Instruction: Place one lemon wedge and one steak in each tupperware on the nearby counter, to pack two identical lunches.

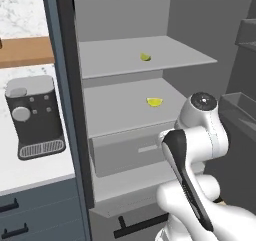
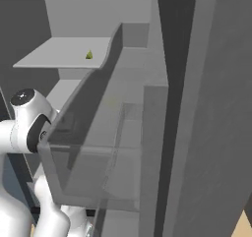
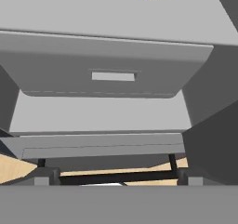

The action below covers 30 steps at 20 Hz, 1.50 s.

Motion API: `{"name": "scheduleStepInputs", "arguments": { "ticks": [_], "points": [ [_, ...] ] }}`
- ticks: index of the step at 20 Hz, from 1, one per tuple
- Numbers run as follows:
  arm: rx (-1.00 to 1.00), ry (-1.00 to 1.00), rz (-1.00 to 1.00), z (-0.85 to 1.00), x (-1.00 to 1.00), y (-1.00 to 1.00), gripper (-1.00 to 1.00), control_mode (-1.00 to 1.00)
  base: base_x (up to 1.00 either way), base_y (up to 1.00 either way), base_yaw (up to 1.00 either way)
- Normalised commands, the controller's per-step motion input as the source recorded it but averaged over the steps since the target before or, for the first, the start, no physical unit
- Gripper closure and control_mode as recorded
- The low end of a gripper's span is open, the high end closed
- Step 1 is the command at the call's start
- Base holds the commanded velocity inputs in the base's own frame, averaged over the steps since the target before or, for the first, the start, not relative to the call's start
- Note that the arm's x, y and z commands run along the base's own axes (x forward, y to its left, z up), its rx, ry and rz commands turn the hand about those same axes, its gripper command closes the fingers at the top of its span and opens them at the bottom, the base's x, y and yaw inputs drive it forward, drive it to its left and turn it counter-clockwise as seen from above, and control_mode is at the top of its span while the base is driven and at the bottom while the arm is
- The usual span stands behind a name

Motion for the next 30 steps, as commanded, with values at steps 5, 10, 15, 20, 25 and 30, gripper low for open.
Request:
{"name": "scheduleStepInputs", "arguments": {
  "ticks": [5, 10, 15, 20, 25, 30],
  "points": [
    [0.0, 0.0, 0.0, 0.0, 0.0, 0.0, -1.0, 1.0, 0.9, -0.05, -0.24],
    [0.0, 0.0, 0.0, 0.0, 0.0, 0.0, -1.0, 1.0, 0.76, -0.12, -0.17],
    [0.0, 0.0, 0.0, 0.0, 0.0, 0.0, -1.0, 1.0, 0.36, 0.0, -0.01],
    [0.0, 0.0, 0.0, 0.0, 0.0, 0.0, -1.0, 1.0, 0.19, -0.01, 0.0],
    [0.04, -0.03, 0.0, 0.0, 0.42, -0.13, -1.0, -1.0, 0.05, -0.01, 0.0],
    [0.05, -0.11, 0.0, 0.0, 0.8, -0.16, -1.0, -1.0, 0.0, 0.0, 0.0]
  ]
}}
